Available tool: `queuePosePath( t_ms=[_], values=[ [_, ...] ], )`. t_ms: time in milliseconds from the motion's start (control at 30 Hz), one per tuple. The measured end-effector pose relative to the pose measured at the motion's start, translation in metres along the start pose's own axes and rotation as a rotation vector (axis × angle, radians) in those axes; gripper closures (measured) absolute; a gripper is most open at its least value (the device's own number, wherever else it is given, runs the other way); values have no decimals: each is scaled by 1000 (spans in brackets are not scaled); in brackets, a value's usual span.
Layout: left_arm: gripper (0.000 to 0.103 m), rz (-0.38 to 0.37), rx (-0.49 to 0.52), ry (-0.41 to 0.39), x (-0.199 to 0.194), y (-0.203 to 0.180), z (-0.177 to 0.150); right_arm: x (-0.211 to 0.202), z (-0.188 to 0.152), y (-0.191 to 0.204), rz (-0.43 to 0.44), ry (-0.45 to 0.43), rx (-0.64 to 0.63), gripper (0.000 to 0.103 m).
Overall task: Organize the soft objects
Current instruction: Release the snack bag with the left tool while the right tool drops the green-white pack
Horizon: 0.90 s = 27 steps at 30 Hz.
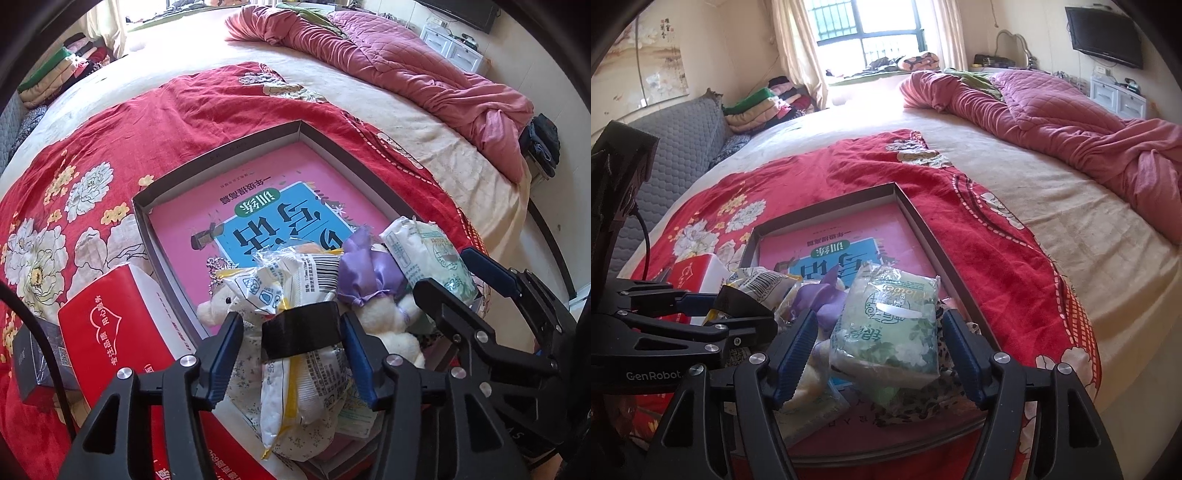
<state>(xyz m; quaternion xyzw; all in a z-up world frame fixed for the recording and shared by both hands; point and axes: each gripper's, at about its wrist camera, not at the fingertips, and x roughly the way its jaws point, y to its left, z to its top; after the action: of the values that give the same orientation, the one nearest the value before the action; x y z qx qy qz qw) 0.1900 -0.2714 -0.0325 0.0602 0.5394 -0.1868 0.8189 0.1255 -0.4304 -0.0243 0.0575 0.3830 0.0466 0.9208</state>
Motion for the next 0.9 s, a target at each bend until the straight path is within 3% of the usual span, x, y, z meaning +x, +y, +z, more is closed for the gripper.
queuePosePath(
  t_ms=[300, 533, 900],
  values=[
    [34, 5, 1, -24, -12, 1, -3, -18, 6, -1, -28, -59, 4, 26],
    [23, 7, -6, -41, -17, 4, -3, -17, 5, -3, -59, -48, 8, 26],
    [18, -3, -12, -76, -25, 6, -5, -11, 2, -9, -95, -23, 25, 26]
  ],
)
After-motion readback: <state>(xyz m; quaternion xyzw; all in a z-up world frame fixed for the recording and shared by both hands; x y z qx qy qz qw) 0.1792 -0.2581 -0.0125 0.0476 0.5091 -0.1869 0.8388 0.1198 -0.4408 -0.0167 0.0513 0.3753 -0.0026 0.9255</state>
